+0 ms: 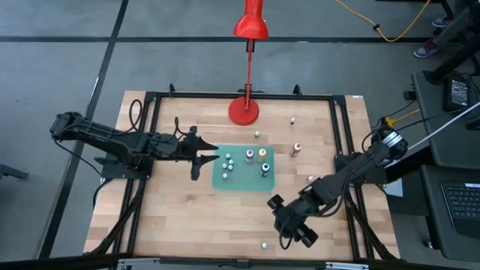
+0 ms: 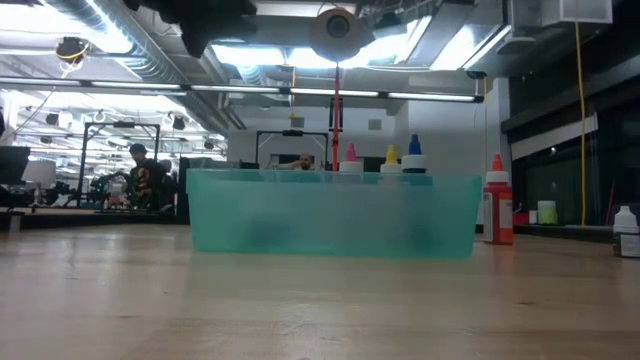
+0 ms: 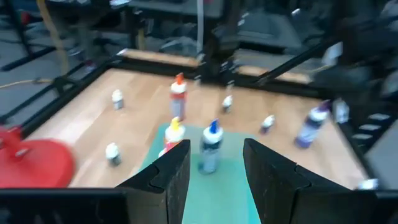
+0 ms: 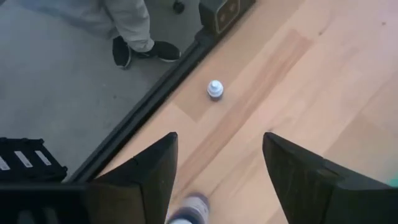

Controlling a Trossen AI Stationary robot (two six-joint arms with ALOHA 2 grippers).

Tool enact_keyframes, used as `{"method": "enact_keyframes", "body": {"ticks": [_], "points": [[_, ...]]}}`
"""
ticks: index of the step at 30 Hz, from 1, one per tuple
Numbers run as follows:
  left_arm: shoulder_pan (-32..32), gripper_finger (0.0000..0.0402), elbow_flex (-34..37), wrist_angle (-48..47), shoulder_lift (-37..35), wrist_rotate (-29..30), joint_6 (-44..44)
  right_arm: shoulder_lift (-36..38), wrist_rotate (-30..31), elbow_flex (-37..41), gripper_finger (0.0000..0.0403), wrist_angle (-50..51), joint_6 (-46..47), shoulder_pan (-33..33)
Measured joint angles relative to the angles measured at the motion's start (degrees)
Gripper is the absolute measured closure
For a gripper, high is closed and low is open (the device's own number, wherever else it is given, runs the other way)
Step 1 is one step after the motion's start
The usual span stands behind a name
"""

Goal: Pick & Place food coloring
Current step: Put the small orange food coloring bottle into the green bin

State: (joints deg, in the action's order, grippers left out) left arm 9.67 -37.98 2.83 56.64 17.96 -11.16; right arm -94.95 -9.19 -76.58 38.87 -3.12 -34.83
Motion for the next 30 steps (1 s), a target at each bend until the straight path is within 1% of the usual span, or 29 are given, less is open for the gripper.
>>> {"method": "enact_keyframes", "body": {"ticks": [2, 5, 7, 10, 14, 18, 25, 30], "points": [[-0.02, 0.0258, 0.0, -1.44, 0.0, 2.02, -0.04, -1.18, 0.14, -0.77, 0.0151, 0.04, 1.62, -0.21], [-0.02, 0.0258, 0.0, -3.15, 0.0, 2.43, -0.02, -2.48, 0.49, -1.92, 0.0116, 0.16, 4.24, -0.42], [0.0, 0.0258, 0.0, -3.22, 0.02, 2.38, -0.02, -3.42, 0.91, -2.91, 0.0093, 0.06, 4.41, -0.9], [-0.02, 0.0258, 0.0, -3.13, 0.02, 2.4, -0.02, -5.71, 4.86, -4.65, 0.0076, -0.1, 4.21, -2.38], [0.0, 0.0258, 0.0, -3.11, 0.02, 2.34, -1.06, -9.66, 9.89, -7.26, 0.0073, 0.34, 4.99, -3.53], [-0.02, 0.0256, 0.0, -3.11, 0.02, 1.19, -4.56, -13.73, 10.23, -9.56, 0.0073, 0.32, 7.32, -3.72], [-0.02, 0.0256, 0.0, -3.11, 0.02, -2.15, -4.59, -19.7, 10.12, -11.82, 0.0073, -0.31, 7.71, -3.96], [-0.01, 0.0258, 0.0, -3.08, 0.02, -4.01, -4.59, -22.19, 10.81, -11.89, 0.0076, -2.2, 10.85, -3.91]]}}
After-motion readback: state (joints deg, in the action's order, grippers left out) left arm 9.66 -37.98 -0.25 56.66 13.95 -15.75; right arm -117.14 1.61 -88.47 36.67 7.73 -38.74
